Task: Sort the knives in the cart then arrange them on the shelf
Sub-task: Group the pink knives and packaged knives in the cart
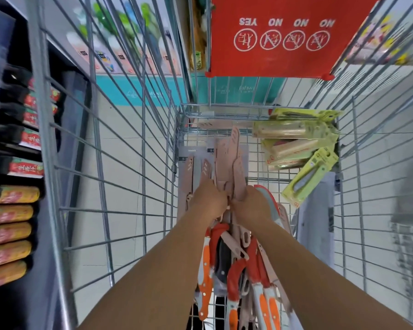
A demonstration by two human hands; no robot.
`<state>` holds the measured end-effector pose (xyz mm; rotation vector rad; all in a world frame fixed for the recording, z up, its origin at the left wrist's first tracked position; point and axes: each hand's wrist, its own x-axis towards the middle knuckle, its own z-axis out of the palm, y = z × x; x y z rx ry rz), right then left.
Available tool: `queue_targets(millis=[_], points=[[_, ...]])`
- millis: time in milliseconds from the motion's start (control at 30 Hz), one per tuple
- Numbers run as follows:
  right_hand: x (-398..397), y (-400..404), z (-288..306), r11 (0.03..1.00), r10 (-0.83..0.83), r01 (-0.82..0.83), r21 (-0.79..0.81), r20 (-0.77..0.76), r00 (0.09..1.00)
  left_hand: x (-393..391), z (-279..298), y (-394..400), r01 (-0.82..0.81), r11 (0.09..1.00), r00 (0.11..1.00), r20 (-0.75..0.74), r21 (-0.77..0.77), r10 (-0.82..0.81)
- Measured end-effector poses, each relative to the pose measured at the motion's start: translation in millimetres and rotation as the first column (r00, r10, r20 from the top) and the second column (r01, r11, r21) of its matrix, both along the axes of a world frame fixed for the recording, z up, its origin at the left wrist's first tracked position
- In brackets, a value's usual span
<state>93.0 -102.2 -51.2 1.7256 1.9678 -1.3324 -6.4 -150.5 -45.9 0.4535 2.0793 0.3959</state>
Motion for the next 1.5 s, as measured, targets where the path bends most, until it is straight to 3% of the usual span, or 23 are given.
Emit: queue_targets(millis=[200, 433, 533, 600, 667, 767, 900, 1067, 1167, 1333, 1433, 1500], points=[[1, 6, 10, 0.998, -0.057, 0.056, -0.036, -0.027, 0.998, 2, 7, -4, -0.009, 0.999, 1.000, 0.012, 0.042, 0.009], [-2, 4, 23, 0.991, -0.133, 0.124, -0.054, -0.209, 0.969, 0, 8, -8, -0.097, 0.987, 0.995, -0.010, 0.129, 0.099], [-5, 6, 29, 0.983, -0.184, 0.176, -0.055, -0.293, 0.938, -1, 8, -7, 0.007, 0.994, 0.986, -0.167, 0.105, 0.011], [-7, 8, 33, 0.979, -0.202, 0.196, -0.053, -0.348, 0.915, 1, 14, -5, 0.026, 0.984, 0.972, -0.234, 0.178, 0.017], [-11, 11, 36, 0.980, -0.194, 0.195, -0.037, -0.388, 0.901, 4, 18, -2, -0.005, 0.961, 0.976, -0.208, 0.276, 0.064], [-15, 17, 38, 0.974, -0.217, 0.225, -0.032, -0.420, 0.881, 6, 26, 4, -0.137, 0.911, 0.988, -0.016, 0.389, 0.155], [-14, 24, 43, 0.957, -0.288, 0.270, -0.109, -0.491, 0.822, 11, 31, 5, -0.231, 0.871, 0.972, 0.152, 0.434, 0.182], [-19, 18, 33, 0.897, -0.432, 0.331, -0.294, -0.413, 0.802, 25, 28, -9, -0.187, 0.907, 0.979, 0.146, 0.377, 0.141], [-20, 11, 29, 0.868, -0.439, 0.286, -0.407, -0.355, 0.826, 40, 23, -20, -0.127, 0.928, 0.987, 0.134, 0.351, 0.085], [-24, 10, 23, 0.883, -0.410, 0.285, -0.373, -0.319, 0.854, 50, 27, -21, -0.106, 0.935, 0.993, 0.090, 0.338, 0.080], [-36, 26, 30, 0.956, -0.272, 0.220, -0.196, -0.305, 0.913, 43, 37, -18, -0.326, 0.812, 0.941, 0.252, 0.485, 0.227], [-48, 41, 43, 0.996, -0.092, 0.084, -0.042, -0.296, 0.951, 37, 42, -17, -0.555, 0.664, 0.832, 0.336, 0.501, 0.442]])
